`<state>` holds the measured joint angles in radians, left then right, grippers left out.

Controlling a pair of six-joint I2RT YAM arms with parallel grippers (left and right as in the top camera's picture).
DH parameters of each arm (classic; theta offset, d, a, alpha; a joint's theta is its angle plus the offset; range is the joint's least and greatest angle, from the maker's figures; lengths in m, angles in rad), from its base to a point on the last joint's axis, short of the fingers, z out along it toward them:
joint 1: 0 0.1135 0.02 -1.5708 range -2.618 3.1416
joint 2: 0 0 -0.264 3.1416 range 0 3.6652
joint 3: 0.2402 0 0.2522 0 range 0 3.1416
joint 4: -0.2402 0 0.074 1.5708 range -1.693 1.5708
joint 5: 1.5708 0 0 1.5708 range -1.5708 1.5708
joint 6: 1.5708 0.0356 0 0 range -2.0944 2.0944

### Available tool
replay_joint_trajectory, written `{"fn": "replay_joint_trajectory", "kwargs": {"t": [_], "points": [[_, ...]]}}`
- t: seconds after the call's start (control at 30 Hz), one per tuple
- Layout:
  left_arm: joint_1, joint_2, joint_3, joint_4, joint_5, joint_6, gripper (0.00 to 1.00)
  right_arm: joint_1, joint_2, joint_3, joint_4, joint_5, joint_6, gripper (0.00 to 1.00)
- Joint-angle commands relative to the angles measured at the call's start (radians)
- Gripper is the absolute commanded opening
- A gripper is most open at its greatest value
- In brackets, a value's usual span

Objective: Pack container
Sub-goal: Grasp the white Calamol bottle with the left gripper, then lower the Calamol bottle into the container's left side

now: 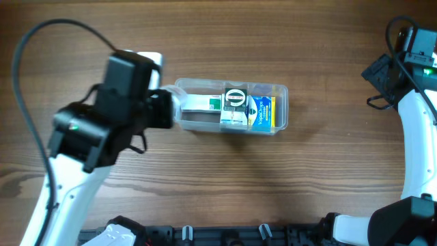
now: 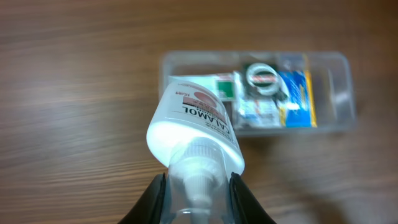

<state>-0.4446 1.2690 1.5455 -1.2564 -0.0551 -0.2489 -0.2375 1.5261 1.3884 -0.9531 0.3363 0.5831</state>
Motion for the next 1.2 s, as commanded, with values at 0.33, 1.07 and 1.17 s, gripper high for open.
{"fn": "replay_joint_trajectory", "kwargs": {"t": [0.33, 1.07, 1.17], "points": [[-0.190, 0.415, 0.004, 0.013, -0.048, 0.007, 0.04, 0.001, 0.008, 0.004, 0.003, -0.009, 0.019, 1.00], [-0.186, 0.517, 0.004, 0.120, -0.040, 0.010, 0.32, 0.001, 0.008, 0.004, 0.003, -0.010, 0.019, 1.00], [-0.187, 0.517, 0.004, 0.119, -0.040, 0.010, 0.52, 0.001, 0.008, 0.004, 0.003, -0.009, 0.019, 1.00]]}}
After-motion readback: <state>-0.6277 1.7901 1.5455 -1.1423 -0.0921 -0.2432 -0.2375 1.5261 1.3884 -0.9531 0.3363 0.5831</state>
